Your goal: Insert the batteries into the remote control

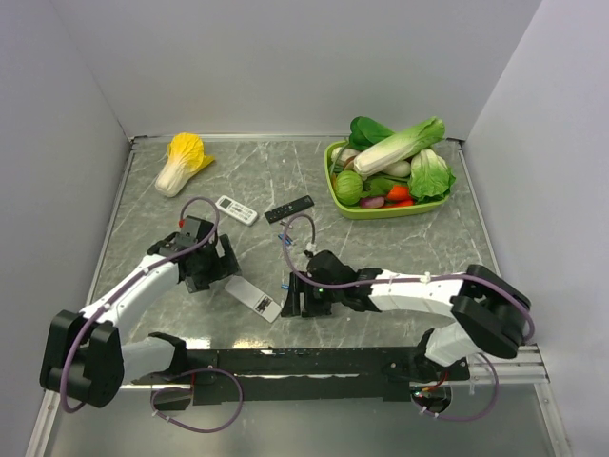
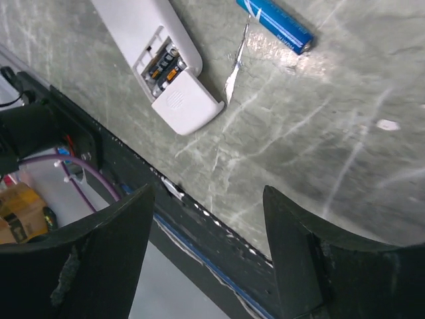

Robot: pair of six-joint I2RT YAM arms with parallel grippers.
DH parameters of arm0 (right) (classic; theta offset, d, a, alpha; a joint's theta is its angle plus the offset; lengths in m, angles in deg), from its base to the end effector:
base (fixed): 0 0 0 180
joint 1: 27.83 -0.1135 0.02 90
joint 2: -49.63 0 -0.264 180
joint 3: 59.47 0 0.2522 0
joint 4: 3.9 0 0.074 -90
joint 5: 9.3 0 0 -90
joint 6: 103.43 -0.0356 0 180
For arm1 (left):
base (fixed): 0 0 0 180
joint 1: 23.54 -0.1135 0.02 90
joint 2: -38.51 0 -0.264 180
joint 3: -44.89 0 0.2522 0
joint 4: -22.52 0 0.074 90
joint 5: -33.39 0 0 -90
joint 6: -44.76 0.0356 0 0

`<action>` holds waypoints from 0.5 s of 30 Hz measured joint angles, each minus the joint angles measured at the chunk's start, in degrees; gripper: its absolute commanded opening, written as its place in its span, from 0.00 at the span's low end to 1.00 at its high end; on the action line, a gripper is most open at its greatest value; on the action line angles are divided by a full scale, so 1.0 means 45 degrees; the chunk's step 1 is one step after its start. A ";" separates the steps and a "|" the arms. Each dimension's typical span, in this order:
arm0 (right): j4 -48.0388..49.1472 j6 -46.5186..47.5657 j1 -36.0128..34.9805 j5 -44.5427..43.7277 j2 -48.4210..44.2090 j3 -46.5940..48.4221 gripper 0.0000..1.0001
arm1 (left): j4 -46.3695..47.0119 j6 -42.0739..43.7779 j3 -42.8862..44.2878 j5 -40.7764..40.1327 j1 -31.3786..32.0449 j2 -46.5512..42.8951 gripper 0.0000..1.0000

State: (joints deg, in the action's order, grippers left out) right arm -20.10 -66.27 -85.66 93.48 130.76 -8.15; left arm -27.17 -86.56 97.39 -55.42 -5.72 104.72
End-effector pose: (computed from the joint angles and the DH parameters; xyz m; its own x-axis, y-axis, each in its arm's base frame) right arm 0.1390 0.2358 0.1707 -0.9545 -0.0577 -0.2927 -0.2428 0.7204 0.6496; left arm 0.1974 -0.0642 0.1973 -0.8472 -0.4211 -0.3240 -0.3256 0.8934 -0.3096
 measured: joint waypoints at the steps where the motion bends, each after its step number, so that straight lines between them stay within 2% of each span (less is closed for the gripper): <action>1: 0.0029 -0.0223 -0.0112 -0.0024 0.0287 0.0121 0.70 | 0.0063 0.0087 0.0000 -0.0005 0.0000 0.0180 0.99; 15: -0.0136 -0.3021 -0.1001 -0.1083 0.2832 0.2123 0.52 | 0.1146 0.1054 -0.0015 0.0442 0.0000 0.0481 0.99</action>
State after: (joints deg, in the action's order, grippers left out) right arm -20.71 -79.87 -90.16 88.60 143.50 1.40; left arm -22.01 -81.82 97.33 -53.43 -5.72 106.89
